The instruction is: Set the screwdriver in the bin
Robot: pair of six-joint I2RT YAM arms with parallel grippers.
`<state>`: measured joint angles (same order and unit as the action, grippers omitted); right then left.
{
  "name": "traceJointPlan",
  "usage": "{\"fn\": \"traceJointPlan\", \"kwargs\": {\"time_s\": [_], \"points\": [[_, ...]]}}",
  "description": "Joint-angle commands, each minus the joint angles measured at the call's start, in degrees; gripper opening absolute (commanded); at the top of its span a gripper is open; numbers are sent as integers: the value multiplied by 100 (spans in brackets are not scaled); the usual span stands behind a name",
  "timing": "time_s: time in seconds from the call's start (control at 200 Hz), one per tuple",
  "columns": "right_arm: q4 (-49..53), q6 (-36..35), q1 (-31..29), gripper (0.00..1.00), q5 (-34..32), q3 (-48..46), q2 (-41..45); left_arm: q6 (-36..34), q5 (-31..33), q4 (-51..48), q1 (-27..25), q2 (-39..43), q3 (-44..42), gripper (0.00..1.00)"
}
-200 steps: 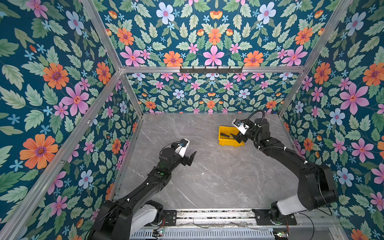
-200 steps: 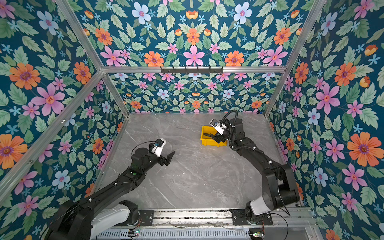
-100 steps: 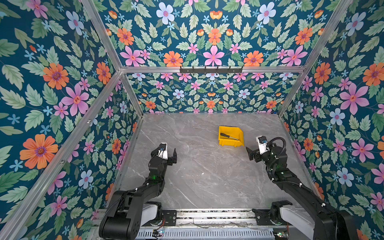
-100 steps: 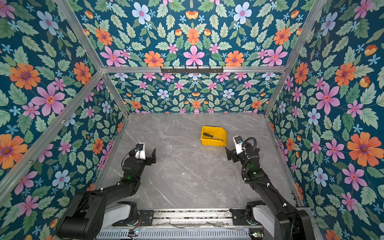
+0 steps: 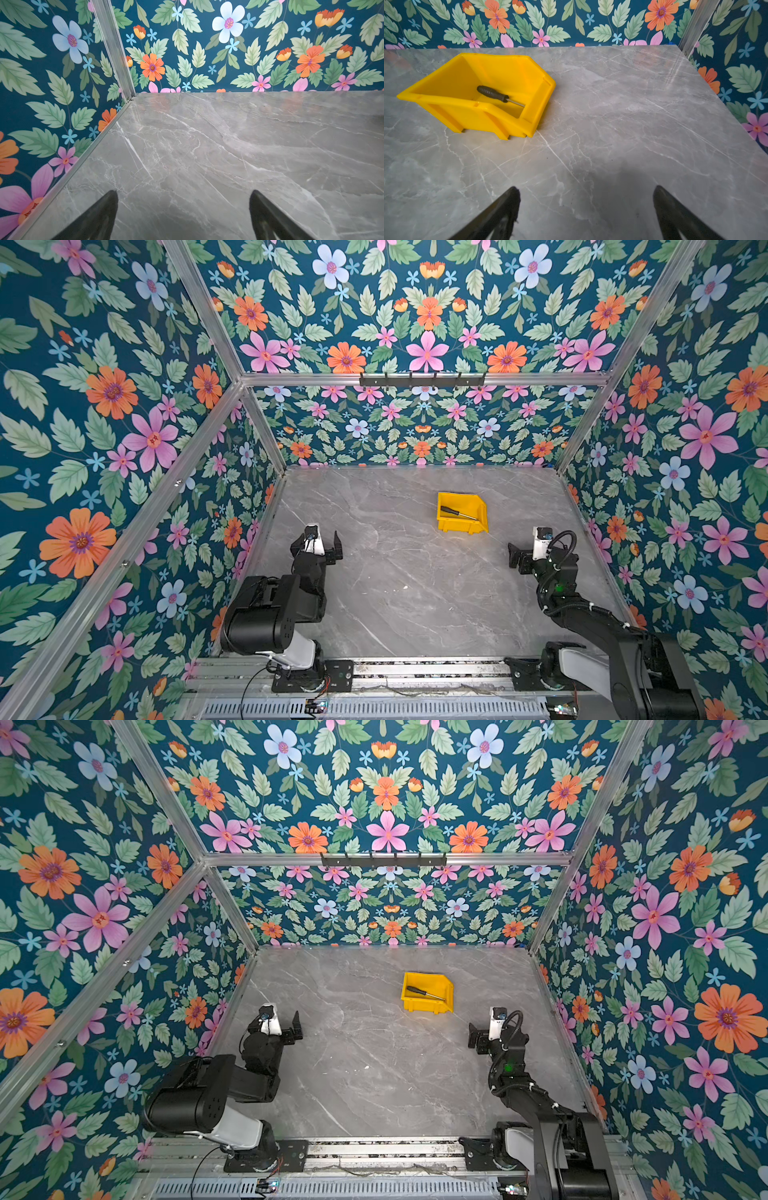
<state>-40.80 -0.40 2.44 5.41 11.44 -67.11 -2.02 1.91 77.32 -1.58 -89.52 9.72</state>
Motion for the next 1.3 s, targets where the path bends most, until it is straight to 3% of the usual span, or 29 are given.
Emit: {"fn": "traceJointPlan", "kwargs": {"time_s": [0.0, 0.36, 0.44, 0.555, 1.296], "points": [[-952, 264, 52, 99, 11, 68, -331, 40, -81, 684, 18, -278, 28, 100], [-2060, 244, 55, 99, 196, 150, -1586, 19, -156, -295, 26, -308, 526, 100], [-1218, 182, 55, 99, 266, 427, -1439, 118, 27, -479, 52, -322, 646, 100], [-898, 239, 70, 99, 198, 634, -1493, 202, 178, -585, 70, -319, 690, 100], [-970, 251, 81, 99, 197, 614, -1515, 184, 195, -569, 67, -325, 688, 100]]}}
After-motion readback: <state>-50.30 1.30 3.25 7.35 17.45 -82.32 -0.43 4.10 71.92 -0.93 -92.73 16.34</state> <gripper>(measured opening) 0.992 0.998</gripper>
